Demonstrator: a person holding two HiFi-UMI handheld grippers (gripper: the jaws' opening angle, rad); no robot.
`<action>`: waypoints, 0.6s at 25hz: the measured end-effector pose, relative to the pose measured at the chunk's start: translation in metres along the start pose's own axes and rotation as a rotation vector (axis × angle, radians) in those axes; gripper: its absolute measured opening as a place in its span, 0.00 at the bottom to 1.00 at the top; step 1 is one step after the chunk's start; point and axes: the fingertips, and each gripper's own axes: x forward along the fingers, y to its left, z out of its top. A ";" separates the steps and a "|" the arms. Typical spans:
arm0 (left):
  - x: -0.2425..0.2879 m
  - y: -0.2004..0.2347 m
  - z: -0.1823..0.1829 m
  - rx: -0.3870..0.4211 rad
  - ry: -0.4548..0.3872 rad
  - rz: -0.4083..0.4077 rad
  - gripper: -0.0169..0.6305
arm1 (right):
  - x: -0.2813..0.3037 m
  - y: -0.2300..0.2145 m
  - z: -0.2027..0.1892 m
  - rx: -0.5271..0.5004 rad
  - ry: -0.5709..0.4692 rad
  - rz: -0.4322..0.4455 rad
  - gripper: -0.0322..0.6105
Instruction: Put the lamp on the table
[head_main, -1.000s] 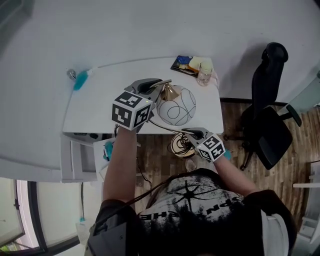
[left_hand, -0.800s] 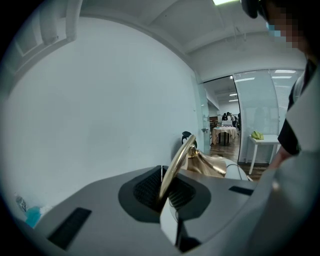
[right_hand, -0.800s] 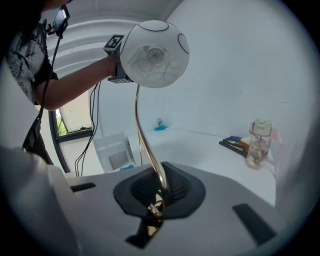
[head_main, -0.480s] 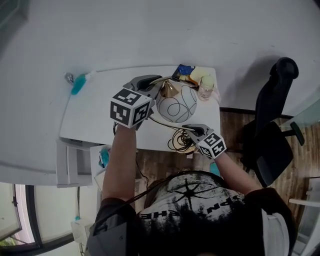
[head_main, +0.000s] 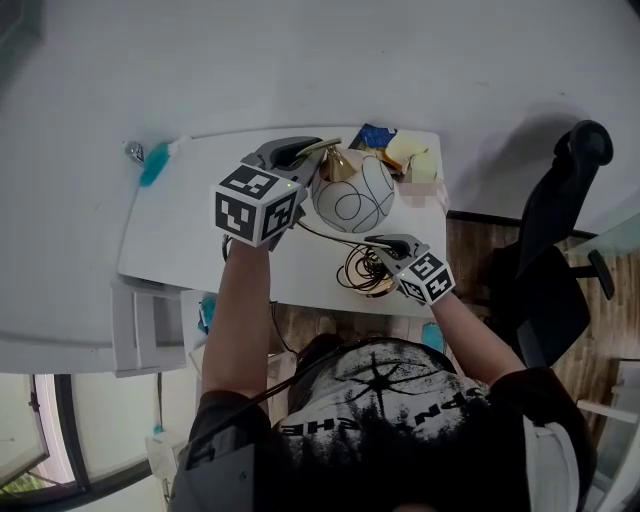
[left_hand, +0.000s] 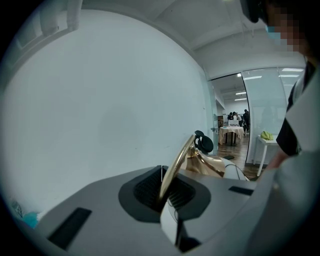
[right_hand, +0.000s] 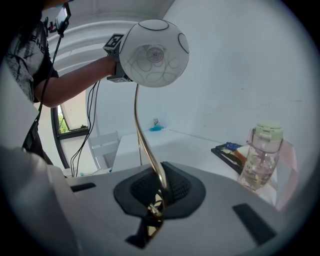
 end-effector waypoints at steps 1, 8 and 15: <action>0.003 0.006 0.001 0.000 0.003 -0.004 0.05 | 0.005 -0.003 0.002 0.004 0.002 -0.003 0.08; 0.018 0.033 0.003 0.024 0.002 -0.038 0.05 | 0.031 -0.019 0.013 0.016 -0.010 -0.038 0.08; 0.038 0.065 0.011 0.059 0.002 -0.090 0.05 | 0.061 -0.042 0.031 0.035 -0.026 -0.092 0.08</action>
